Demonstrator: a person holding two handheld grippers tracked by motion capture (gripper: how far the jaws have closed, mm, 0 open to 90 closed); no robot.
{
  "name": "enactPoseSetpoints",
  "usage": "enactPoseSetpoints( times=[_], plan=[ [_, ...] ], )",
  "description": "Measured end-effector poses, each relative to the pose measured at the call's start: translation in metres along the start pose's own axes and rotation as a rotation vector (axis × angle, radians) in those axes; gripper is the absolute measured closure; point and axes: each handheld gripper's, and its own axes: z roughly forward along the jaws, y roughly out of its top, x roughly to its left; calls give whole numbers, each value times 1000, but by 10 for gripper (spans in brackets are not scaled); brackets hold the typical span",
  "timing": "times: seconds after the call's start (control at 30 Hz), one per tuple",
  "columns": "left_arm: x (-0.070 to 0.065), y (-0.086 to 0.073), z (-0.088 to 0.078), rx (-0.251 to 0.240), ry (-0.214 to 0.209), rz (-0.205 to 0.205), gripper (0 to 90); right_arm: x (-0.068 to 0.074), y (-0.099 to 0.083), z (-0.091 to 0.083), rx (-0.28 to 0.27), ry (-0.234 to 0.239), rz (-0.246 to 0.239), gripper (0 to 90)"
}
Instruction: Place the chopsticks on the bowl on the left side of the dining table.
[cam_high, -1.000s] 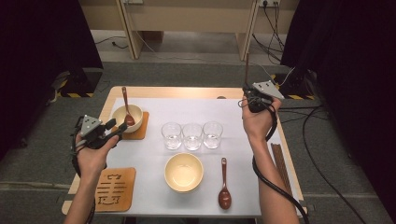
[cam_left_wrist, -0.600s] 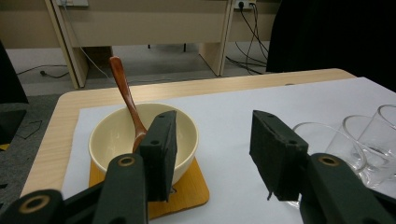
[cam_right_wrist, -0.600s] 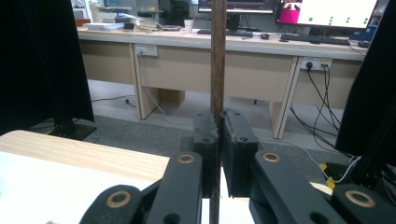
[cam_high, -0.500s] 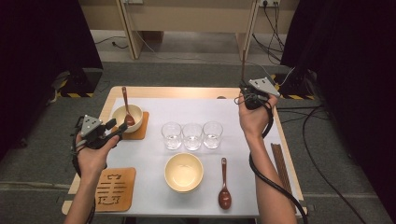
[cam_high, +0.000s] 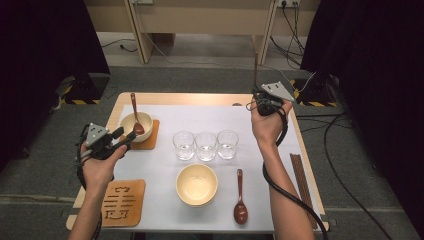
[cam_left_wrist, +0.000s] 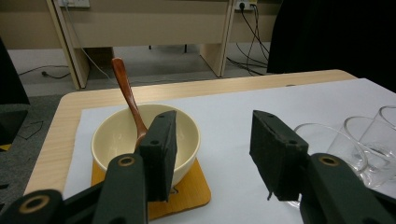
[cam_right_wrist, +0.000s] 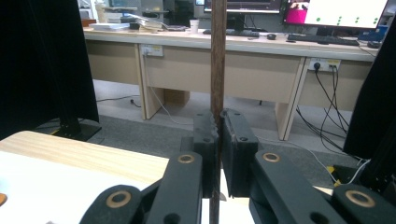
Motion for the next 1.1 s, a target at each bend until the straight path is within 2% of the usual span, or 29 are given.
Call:
enactPoseSetpoints(
  times=[1.1],
  plan=[
    [1,0,0,1,0,-1,502,27,4,15,-5,45,-7,850]
  ],
)
